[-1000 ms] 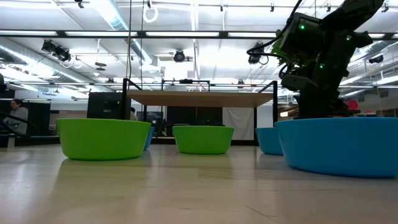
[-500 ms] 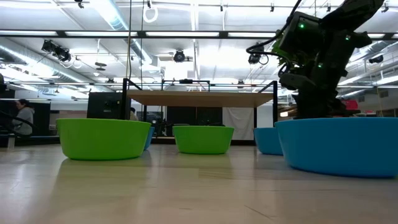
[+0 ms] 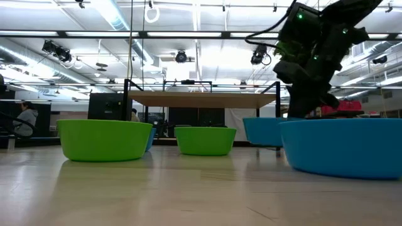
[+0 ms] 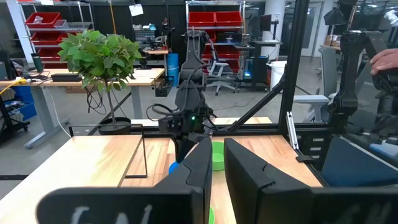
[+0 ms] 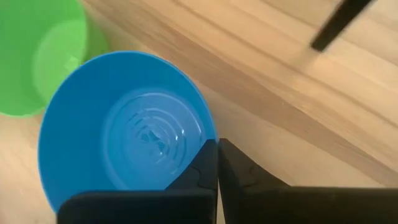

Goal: Pick & Place Mini bowls
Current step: Put the top right blue bowl on the shelf

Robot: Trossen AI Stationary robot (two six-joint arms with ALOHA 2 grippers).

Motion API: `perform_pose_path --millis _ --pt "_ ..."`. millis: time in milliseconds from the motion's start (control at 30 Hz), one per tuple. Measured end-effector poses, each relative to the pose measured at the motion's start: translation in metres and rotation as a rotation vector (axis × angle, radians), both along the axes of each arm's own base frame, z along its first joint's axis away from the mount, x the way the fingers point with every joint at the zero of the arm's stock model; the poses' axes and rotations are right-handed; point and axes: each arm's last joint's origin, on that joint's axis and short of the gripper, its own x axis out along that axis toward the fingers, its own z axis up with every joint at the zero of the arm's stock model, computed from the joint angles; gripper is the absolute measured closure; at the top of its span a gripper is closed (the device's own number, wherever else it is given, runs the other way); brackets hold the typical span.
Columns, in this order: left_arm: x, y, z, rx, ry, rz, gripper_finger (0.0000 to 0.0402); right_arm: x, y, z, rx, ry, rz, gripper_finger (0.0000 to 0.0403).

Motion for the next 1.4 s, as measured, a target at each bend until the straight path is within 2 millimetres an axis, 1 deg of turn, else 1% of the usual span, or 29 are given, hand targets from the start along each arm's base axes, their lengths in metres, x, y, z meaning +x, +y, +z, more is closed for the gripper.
perform_pose_path --millis 100,233,433,567,800,1067,1200,1267,1400 --pt "0.000 0.000 0.000 0.000 0.000 0.000 0.0353 0.005 0.000 0.011 0.004 -0.037 0.016 0.0403" --pt "0.000 0.000 0.000 0.000 -0.001 0.000 0.0353 0.013 0.000 0.033 0.003 -0.112 0.029 0.0403" --pt "0.000 0.000 0.000 0.000 0.000 0.000 0.0353 0.024 -0.001 0.073 -0.015 -0.222 0.038 0.0403" --pt "0.000 0.000 0.000 0.000 0.000 0.000 0.0353 0.031 -0.004 0.102 -0.051 -0.295 0.013 0.0403" --pt "0.000 0.000 0.000 0.000 0.000 0.000 0.0353 0.033 -0.022 0.144 -0.100 -0.385 -0.034 0.0403" --pt "0.000 0.000 0.000 0.000 -0.001 0.000 0.0353 0.025 -0.049 0.191 -0.180 -0.461 -0.094 0.0403" --pt "0.000 0.000 0.000 0.000 0.000 0.000 0.0353 0.020 -0.065 0.206 -0.193 -0.486 -0.130 0.0403" --pt "0.000 0.000 0.000 0.000 -0.001 0.001 0.0353 0.019 -0.073 0.209 -0.191 -0.493 -0.148 0.0403" --pt "0.000 0.000 0.000 0.000 0.000 0.000 0.0353 0.020 -0.087 0.208 -0.190 -0.470 -0.191 0.0403"
